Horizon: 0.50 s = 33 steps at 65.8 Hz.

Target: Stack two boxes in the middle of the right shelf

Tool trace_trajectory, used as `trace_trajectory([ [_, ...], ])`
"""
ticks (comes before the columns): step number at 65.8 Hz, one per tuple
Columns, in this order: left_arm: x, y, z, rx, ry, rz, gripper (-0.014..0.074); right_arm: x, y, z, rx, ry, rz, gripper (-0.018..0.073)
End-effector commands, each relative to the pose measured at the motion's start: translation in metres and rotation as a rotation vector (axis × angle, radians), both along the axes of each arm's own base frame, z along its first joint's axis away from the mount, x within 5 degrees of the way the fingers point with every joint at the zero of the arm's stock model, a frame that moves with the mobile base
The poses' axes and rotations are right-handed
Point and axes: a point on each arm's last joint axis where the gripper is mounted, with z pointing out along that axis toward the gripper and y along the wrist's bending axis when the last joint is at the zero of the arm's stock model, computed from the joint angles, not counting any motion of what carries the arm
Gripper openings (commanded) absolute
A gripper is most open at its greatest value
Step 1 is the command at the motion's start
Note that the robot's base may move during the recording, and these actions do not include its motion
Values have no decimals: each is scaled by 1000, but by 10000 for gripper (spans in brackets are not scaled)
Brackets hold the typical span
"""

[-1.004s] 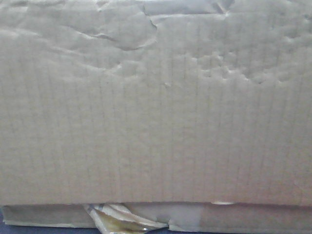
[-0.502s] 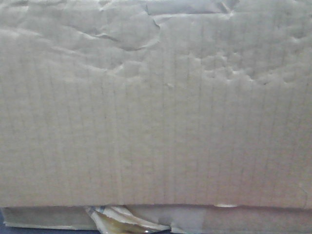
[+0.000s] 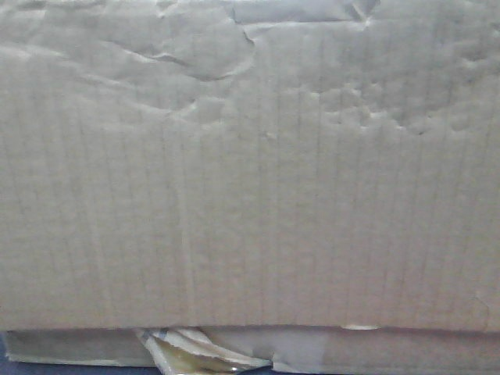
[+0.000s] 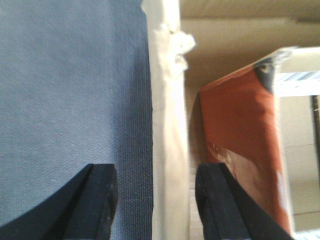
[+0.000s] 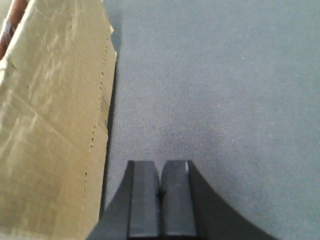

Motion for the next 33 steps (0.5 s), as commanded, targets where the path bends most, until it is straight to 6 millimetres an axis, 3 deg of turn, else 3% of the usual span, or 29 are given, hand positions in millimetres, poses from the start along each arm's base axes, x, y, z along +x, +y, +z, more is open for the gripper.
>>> trace_trajectory([
  [1,1,-3,-4,-1,14,-8,277,4,-1,8,7,-27,-15,-162],
  [14,1,-4,-5,0,16,-8,277,19,-9,32,-2,149,-96,-137],
  [20,1,-4,-5,5,15,-21,277,39,-13,44,-33,252,-112,-136],
  [33,1,-4,-5,10,15,-32,277,86,-7,62,-22,299,-105,-136],
])
